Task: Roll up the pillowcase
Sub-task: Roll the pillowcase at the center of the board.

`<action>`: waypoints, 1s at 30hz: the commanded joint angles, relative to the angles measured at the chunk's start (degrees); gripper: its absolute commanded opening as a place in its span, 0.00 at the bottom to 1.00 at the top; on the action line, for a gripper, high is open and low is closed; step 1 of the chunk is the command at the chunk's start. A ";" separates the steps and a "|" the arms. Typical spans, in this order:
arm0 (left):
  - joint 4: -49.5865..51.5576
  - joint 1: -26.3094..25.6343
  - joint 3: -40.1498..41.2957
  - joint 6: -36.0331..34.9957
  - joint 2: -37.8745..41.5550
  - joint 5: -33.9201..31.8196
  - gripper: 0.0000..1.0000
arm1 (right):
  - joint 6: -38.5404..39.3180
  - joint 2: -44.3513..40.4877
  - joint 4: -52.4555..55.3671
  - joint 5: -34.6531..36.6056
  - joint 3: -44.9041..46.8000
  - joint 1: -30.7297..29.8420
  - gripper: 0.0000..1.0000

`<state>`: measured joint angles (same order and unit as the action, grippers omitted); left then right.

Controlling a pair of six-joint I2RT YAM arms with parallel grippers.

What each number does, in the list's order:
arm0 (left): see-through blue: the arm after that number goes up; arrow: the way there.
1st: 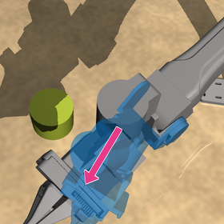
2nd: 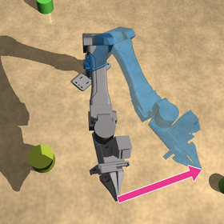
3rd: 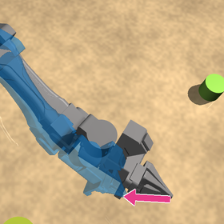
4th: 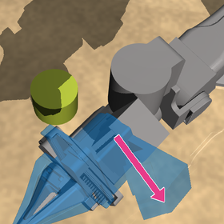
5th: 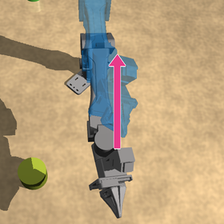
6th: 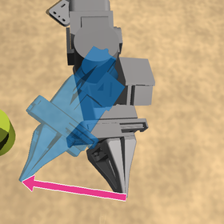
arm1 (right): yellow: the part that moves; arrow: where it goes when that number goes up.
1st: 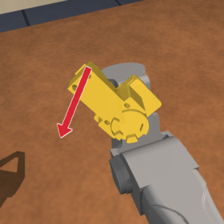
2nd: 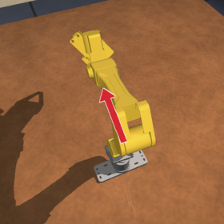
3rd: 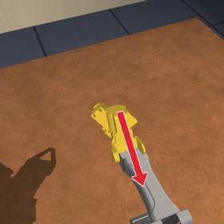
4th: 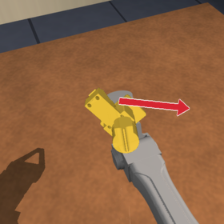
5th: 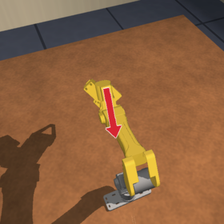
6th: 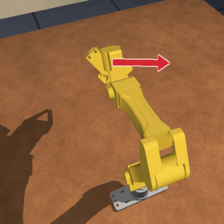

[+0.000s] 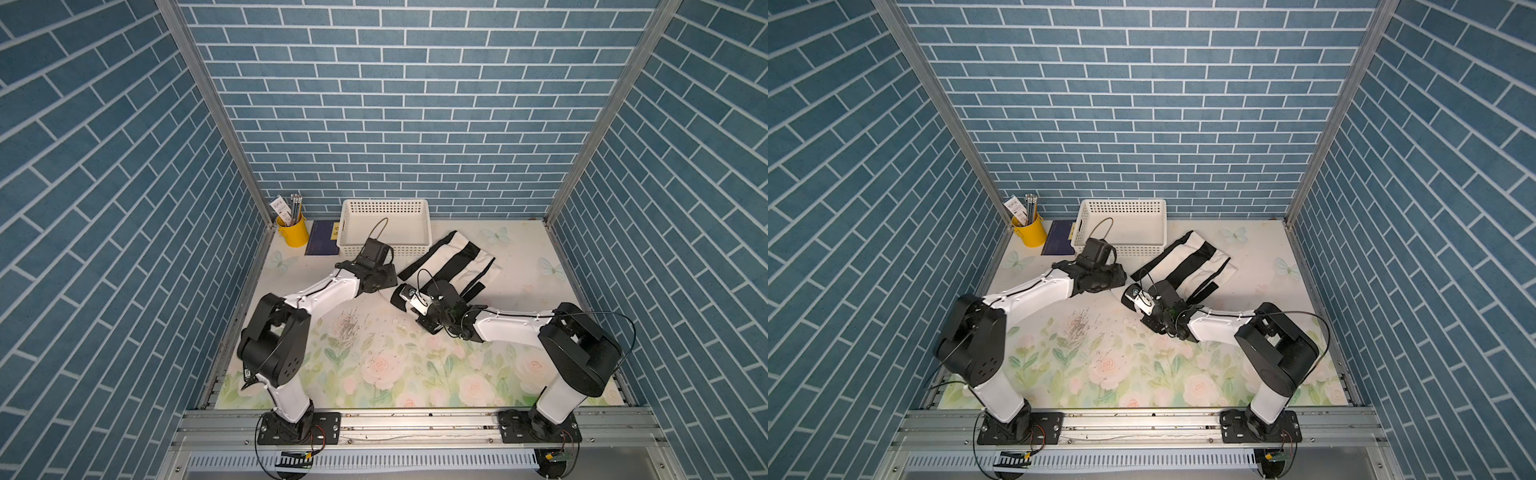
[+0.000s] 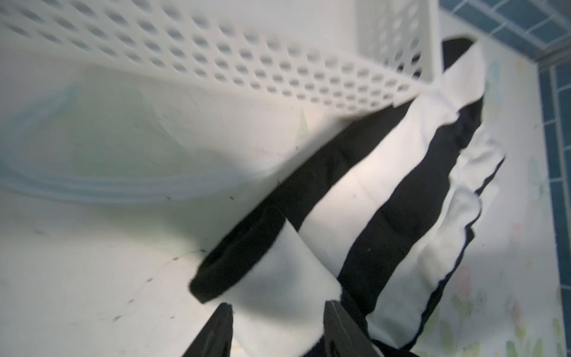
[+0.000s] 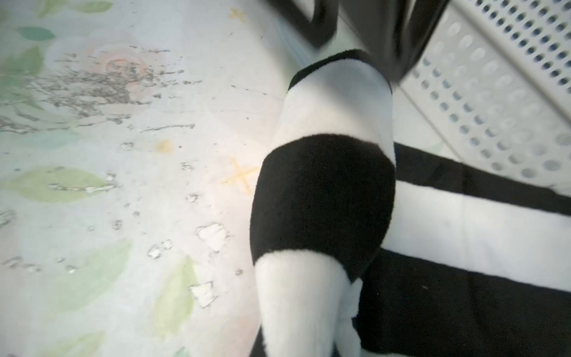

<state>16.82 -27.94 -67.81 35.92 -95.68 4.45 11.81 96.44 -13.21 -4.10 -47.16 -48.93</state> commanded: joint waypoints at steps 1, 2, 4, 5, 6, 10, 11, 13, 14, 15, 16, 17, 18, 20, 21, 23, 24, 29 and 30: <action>2.13 1.44 2.00 -1.99 4.90 -2.43 0.53 | -8.34 -1.20 4.13 -9.36 0.87 -0.12 0.03; 2.50 1.68 2.57 -2.25 5.81 -2.75 0.54 | -9.03 -1.28 3.82 -10.51 1.03 -0.13 0.03; 2.95 1.79 3.75 -2.60 7.18 -3.13 0.54 | -11.20 -1.39 3.11 -12.96 1.49 -0.05 0.03; 2.81 1.75 4.34 -2.46 7.64 -2.84 0.54 | -12.25 -1.43 2.53 -13.92 1.78 0.10 0.03; 2.39 1.76 5.05 -2.27 8.02 -2.21 0.54 | -13.55 -1.20 1.89 -15.13 2.11 0.42 0.03; 0.38 1.62 7.10 -1.15 8.83 -0.05 0.54 | -19.90 0.95 -1.05 -21.22 3.53 3.84 0.03; 0.09 1.43 7.29 -1.06 8.76 0.29 0.54 | -21.47 1.49 -2.07 -22.69 4.19 5.11 0.03; -0.58 0.73 7.28 -1.01 8.66 0.69 0.54 | -25.02 2.50 -4.74 -26.51 5.86 8.19 0.03; -0.62 0.30 7.19 -1.14 8.46 0.71 0.54 | -26.47 2.77 -5.75 -27.66 6.62 9.41 0.03; -0.88 -0.19 7.14 -1.25 8.21 0.86 0.54 | -27.97 3.00 -6.57 -28.96 7.25 10.67 0.04; -1.38 -0.85 7.08 -1.38 7.88 1.22 0.53 | -29.30 3.54 -6.87 -30.04 7.57 12.01 0.04; -1.89 -1.40 7.14 -1.41 7.65 1.56 0.54 | -30.20 4.11 -7.11 -31.25 7.68 13.02 0.05; -2.58 -2.05 7.18 -1.59 7.16 1.82 0.54 | -31.36 4.95 -7.61 -33.03 7.86 14.14 0.05; -3.91 -3.31 6.93 -1.62 5.93 2.51 0.53 | -33.14 6.78 -7.97 -35.64 7.77 15.69 0.07; -4.76 -4.08 6.71 -1.41 4.83 2.86 0.54 | -33.99 7.66 -8.34 -36.69 7.61 16.43 0.11; -6.14 -5.63 5.86 -1.34 2.29 3.20 0.53 | -35.18 8.96 -8.52 -37.81 7.30 17.40 0.15; -6.50 -6.49 5.08 -1.18 0.59 3.12 0.53 | -35.19 9.32 -8.25 -38.08 6.94 17.66 0.17; -5.96 -8.44 2.08 1.86 -8.24 2.32 0.50 | -32.89 7.02 -4.19 -33.99 5.17 17.77 0.53; -5.69 -8.45 1.88 2.45 -9.84 2.24 0.50 | -31.85 5.48 -2.97 -31.84 4.85 17.78 0.58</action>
<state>10.55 -36.25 -64.82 36.42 -102.52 6.87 -21.63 103.04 -24.56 -40.69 -42.50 -31.42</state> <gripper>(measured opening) 0.499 0.558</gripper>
